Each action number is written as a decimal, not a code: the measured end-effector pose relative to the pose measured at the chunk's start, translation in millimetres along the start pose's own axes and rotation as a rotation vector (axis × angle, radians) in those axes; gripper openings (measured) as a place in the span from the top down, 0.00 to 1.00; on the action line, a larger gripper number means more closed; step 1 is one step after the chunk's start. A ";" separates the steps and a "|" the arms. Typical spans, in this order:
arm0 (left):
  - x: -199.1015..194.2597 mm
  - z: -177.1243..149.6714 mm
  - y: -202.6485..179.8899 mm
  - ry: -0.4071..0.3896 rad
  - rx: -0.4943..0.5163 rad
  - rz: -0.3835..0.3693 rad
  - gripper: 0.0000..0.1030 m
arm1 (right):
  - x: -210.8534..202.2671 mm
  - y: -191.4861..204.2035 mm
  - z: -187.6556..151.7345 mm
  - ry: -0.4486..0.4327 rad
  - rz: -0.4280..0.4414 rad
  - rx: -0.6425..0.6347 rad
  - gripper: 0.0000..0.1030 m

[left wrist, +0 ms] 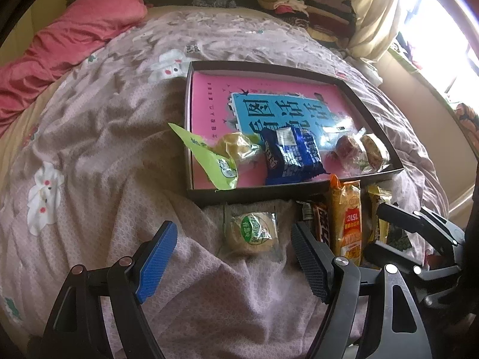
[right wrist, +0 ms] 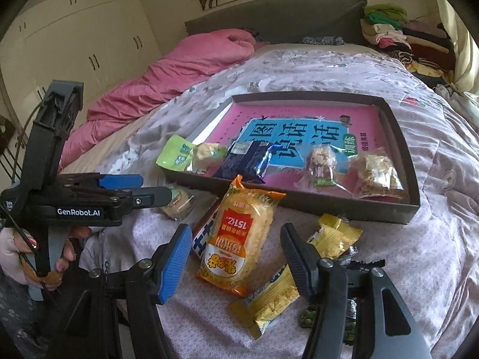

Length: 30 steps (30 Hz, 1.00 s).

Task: Organize snacks
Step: 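Grasp the round green-labelled bun with left tool while right tool grasps the orange bread bag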

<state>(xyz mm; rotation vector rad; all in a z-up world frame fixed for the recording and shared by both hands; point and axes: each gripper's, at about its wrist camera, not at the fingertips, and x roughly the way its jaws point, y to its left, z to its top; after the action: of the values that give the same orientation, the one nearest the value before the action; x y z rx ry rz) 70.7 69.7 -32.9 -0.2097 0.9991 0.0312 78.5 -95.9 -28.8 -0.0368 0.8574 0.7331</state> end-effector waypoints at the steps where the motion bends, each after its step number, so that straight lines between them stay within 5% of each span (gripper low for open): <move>1: 0.7 -0.2 -0.2 0.001 0.000 -0.002 0.23 | 1.9 1.5 -0.6 0.005 -0.001 -0.004 0.41; 30: 21.0 -4.5 -3.4 0.024 0.017 0.008 0.23 | 37.6 8.3 -1.3 0.085 -0.037 -0.046 0.44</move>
<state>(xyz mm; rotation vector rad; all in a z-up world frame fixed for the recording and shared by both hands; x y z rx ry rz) 78.8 64.0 -52.3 -0.1908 1.0241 0.0280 88.8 -68.5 -53.8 -0.1257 0.9187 0.7212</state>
